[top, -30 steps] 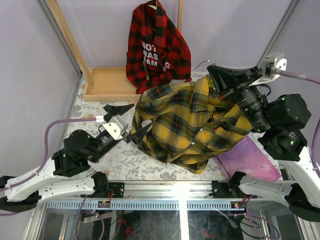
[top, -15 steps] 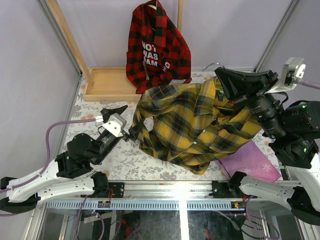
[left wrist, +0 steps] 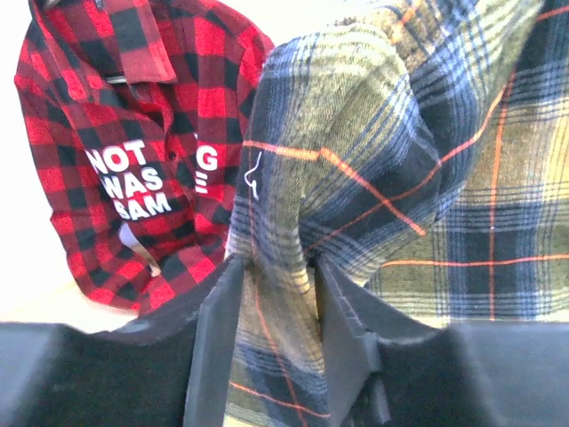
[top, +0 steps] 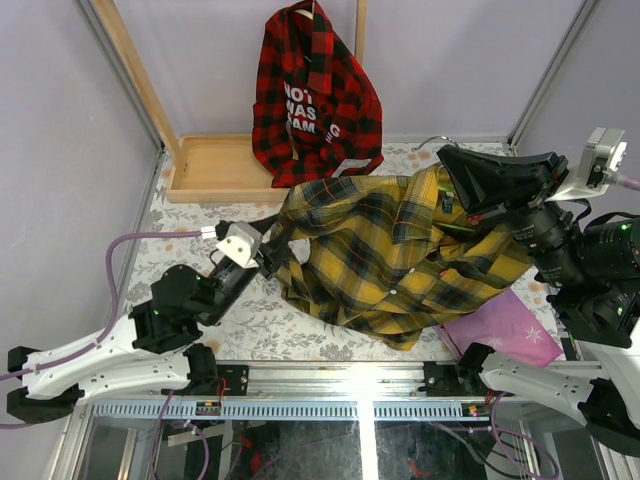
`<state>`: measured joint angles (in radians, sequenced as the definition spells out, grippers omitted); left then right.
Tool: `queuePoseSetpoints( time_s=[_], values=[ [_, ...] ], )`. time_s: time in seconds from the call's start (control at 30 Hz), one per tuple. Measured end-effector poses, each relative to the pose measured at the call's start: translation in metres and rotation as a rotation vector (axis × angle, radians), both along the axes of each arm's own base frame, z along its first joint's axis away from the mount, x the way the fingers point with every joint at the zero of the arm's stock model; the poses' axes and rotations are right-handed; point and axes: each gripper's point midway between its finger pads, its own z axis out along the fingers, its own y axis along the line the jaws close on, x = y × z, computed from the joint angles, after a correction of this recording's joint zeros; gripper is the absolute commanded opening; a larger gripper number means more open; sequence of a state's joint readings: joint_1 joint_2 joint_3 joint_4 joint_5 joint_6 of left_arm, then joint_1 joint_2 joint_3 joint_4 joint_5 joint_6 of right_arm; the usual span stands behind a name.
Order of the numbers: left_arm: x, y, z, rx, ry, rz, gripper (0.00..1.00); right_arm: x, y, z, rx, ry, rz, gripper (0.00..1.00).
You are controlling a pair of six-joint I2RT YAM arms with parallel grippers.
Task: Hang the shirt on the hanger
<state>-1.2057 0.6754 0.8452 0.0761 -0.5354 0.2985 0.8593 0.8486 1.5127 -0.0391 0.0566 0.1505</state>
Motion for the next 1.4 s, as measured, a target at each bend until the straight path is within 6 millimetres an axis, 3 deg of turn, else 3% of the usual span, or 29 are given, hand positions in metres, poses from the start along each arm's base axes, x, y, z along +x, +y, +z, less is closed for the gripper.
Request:
queuePoseSetpoints(
  time_s=[0.1,0.13,0.3,0.53,0.77,0.8,0.9,0.97,1.07,1.23,1.4],
  values=[
    [0.007,-0.002,-0.006,0.014,0.023,0.038,0.02,-0.001,0.001,-0.003,-0.007,0.001,0.007,0.00],
    [0.010,0.000,-0.006,0.016,0.029,0.064,0.00,-0.002,0.001,-0.003,-0.009,-0.002,0.011,0.00],
    [0.020,0.017,-0.002,0.029,0.038,0.176,0.00,-0.009,-0.006,-0.003,-0.008,-0.015,0.010,0.00],
    [0.014,0.060,0.034,-0.059,0.001,0.252,0.00,-0.018,-0.018,-0.007,-0.015,-0.023,0.003,0.00],
    [0.010,0.079,0.036,-0.063,-0.001,0.281,0.00,-0.017,-0.017,-0.012,-0.026,-0.017,0.002,0.00],
    [0.010,0.079,0.035,-0.056,0.002,0.285,0.07,-0.017,-0.016,-0.013,-0.028,-0.016,0.002,0.00],
    [0.011,0.080,0.031,-0.029,0.003,0.292,0.62,-0.016,-0.016,-0.014,-0.029,-0.014,-0.001,0.00],
    [0.010,0.081,0.031,-0.011,0.000,0.284,0.82,-0.015,-0.018,-0.014,-0.027,-0.013,-0.012,0.00],
    [0.001,0.078,0.037,0.002,-0.015,0.209,0.88,-0.016,-0.024,-0.012,-0.019,-0.019,-0.027,0.00],
    [-0.028,0.062,0.059,0.020,-0.075,-0.025,0.88,-0.015,-0.024,-0.016,-0.027,-0.016,-0.031,0.00],
    [-0.056,0.046,0.082,0.028,-0.126,-0.218,0.87,-0.008,-0.013,-0.035,-0.073,0.017,-0.021,0.00]
  ],
)
